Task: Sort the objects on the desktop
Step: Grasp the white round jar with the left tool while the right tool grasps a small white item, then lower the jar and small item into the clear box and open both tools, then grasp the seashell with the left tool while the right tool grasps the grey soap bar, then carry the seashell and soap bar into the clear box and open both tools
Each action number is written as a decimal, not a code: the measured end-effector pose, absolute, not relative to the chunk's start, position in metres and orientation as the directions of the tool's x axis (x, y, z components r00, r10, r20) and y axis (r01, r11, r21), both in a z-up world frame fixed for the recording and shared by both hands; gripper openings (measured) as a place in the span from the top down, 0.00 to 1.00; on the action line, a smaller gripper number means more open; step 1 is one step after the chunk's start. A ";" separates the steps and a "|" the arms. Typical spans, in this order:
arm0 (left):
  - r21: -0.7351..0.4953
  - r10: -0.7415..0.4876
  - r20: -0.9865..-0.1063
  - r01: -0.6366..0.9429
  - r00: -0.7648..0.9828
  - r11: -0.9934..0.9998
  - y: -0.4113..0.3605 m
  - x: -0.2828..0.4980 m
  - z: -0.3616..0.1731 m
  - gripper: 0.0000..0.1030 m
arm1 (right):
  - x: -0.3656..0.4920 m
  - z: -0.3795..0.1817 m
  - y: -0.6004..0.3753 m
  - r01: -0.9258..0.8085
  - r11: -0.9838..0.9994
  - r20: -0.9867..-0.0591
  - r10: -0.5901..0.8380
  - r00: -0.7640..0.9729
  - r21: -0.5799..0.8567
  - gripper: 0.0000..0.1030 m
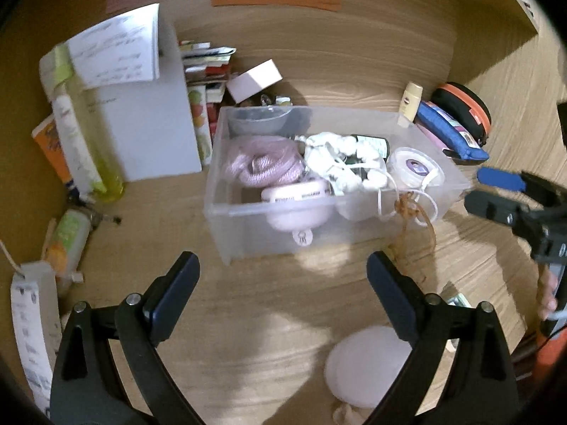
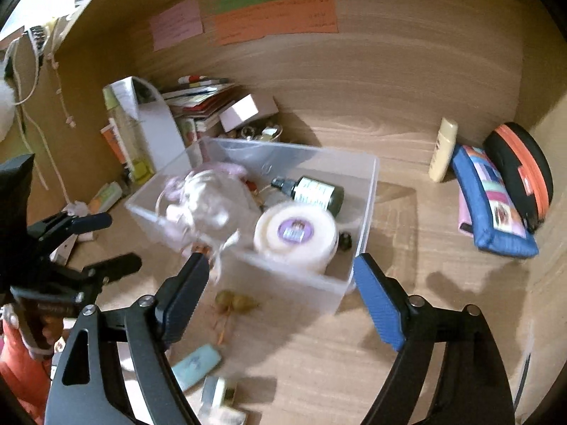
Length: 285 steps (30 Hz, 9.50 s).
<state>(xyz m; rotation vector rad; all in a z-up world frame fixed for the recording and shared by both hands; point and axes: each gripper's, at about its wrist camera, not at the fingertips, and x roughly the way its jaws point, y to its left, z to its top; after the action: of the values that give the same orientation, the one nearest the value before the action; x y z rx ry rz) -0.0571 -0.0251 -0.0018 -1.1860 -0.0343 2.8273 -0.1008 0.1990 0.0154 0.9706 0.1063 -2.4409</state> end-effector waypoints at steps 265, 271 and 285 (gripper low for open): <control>-0.149 0.209 -0.565 -0.150 -0.798 -0.977 0.016 -0.120 0.064 0.81 | -0.126 0.045 0.204 0.483 -0.875 -0.527 -0.421 -0.738 0.024 0.64; -0.169 0.226 -0.581 -0.156 -0.782 -0.973 0.027 -0.146 0.065 0.81 | -0.155 0.051 0.197 0.487 -0.873 -0.540 -0.428 -0.725 0.037 0.64; -0.163 0.238 -0.693 -0.174 -0.680 -0.971 0.045 -0.187 0.014 0.81 | -0.197 0.011 0.179 0.411 -0.910 -0.605 -0.301 -0.737 -0.048 0.64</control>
<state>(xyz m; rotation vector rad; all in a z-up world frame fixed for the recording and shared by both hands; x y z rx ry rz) -0.1869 0.0447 0.0139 -1.1255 -0.1225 2.6871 -0.1965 0.1792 0.0115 0.8636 0.2511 -2.6040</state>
